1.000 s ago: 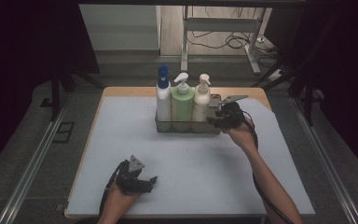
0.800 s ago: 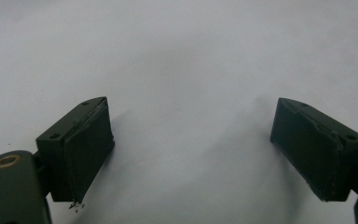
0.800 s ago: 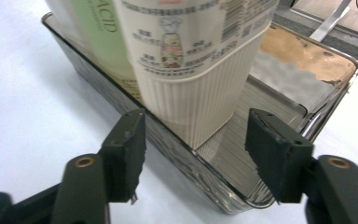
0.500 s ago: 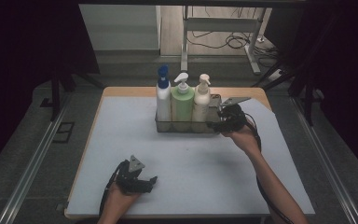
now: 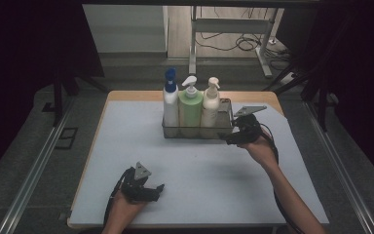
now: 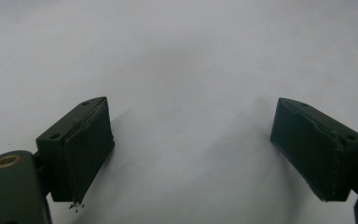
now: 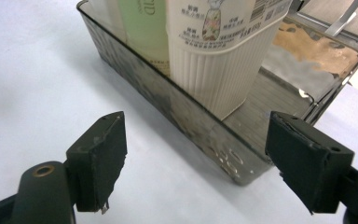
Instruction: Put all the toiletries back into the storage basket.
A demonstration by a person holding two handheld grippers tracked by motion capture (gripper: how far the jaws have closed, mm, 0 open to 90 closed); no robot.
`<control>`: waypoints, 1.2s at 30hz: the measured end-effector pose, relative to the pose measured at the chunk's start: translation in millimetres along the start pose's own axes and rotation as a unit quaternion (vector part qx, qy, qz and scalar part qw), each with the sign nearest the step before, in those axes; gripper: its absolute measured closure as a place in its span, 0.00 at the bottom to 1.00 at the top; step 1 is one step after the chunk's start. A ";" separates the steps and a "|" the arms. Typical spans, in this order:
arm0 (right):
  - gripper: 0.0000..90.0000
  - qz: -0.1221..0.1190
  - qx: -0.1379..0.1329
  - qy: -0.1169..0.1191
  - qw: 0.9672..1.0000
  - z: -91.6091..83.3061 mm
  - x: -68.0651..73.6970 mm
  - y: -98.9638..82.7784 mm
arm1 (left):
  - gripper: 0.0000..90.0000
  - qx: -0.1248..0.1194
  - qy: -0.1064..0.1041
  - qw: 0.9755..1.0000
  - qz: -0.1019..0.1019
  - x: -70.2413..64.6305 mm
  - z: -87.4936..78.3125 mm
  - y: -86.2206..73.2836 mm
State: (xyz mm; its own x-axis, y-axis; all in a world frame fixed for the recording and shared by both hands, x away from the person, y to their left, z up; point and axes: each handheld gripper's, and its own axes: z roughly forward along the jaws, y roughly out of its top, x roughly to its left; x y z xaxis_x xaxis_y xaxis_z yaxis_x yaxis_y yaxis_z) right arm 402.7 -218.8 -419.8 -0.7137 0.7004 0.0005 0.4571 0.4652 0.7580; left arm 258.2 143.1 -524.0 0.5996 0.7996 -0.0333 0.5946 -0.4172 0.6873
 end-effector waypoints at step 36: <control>0.01 -0.023 0.028 0.000 0.999 -33.9 30.6 -86.6 | 0.14 0.000 0.000 1.000 0.000 -0.1 0.0 -0.1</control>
State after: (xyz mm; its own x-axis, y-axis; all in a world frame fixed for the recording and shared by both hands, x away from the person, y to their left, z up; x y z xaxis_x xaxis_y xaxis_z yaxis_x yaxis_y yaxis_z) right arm 323.3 -256.0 -463.3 -0.7343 0.6780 -0.0331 0.4537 0.5265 0.7190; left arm 258.1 143.0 -524.1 0.5992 0.8000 -0.0326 0.5941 -0.4169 0.6879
